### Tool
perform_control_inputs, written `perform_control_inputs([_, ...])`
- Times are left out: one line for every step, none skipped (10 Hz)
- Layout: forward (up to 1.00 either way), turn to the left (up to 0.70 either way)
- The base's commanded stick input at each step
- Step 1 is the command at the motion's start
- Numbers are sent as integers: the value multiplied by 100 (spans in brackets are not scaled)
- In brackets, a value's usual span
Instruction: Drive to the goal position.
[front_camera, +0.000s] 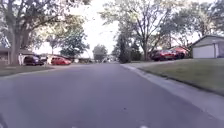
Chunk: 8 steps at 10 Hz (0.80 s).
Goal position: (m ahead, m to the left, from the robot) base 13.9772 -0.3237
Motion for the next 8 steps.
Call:
perform_control_inputs([100,-9])
perform_control_inputs([100,-27])
perform_control_inputs([100,-36])
perform_control_inputs([100,0])
perform_control_inputs([100,0])
perform_control_inputs([100,0])
perform_control_inputs([100,0])
perform_control_inputs([100,0])
